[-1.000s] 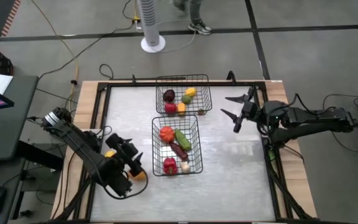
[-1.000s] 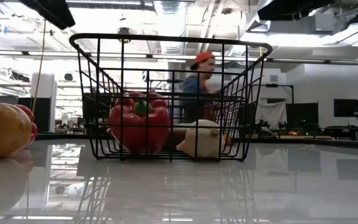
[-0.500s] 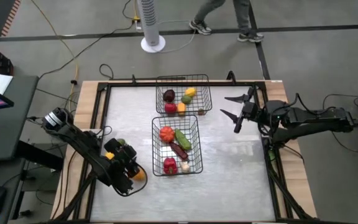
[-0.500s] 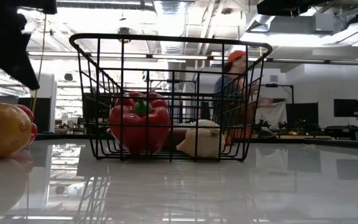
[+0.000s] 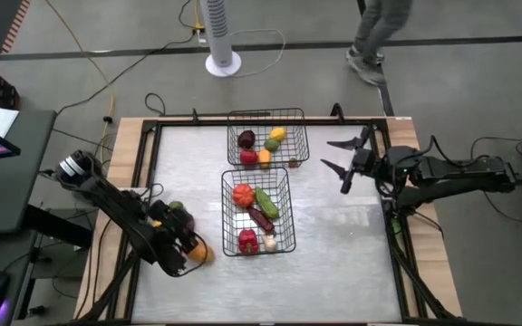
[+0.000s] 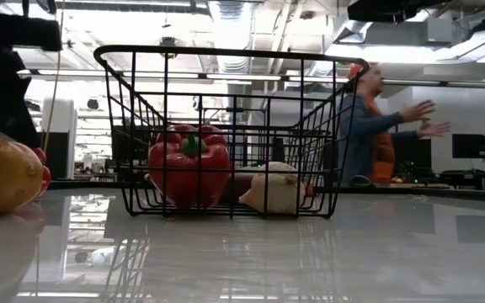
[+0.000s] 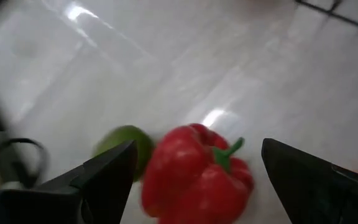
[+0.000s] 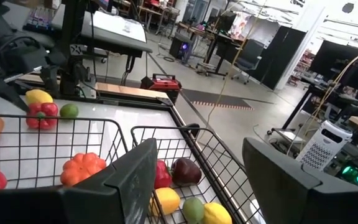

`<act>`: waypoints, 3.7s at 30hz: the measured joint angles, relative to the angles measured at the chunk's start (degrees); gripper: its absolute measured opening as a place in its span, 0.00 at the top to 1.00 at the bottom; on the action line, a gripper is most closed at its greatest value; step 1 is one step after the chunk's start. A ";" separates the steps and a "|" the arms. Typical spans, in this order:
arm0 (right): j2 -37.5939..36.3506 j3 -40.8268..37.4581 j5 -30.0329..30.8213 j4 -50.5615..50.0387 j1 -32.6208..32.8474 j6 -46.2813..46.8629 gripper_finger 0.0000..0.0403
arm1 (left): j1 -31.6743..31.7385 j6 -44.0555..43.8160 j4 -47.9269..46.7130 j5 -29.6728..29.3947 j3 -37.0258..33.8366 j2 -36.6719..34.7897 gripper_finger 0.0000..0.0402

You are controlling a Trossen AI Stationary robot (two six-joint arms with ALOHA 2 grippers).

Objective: Sort produce into baskets
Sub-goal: Put the potato into the bottom wire basket

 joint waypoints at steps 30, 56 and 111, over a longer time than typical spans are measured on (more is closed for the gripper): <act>6.03 -0.02 -0.64 3.54 -3.67 -1.24 0.34 | -0.21 12.90 8.74 4.08 1.52 -5.19 0.17; 6.03 -0.02 -3.08 4.13 -3.65 -1.12 0.34 | -4.33 38.29 34.65 1.91 2.25 6.33 0.17; 6.01 -0.02 -3.10 -0.94 -3.65 3.28 0.34 | 15.14 62.02 21.38 -6.05 29.42 7.23 0.34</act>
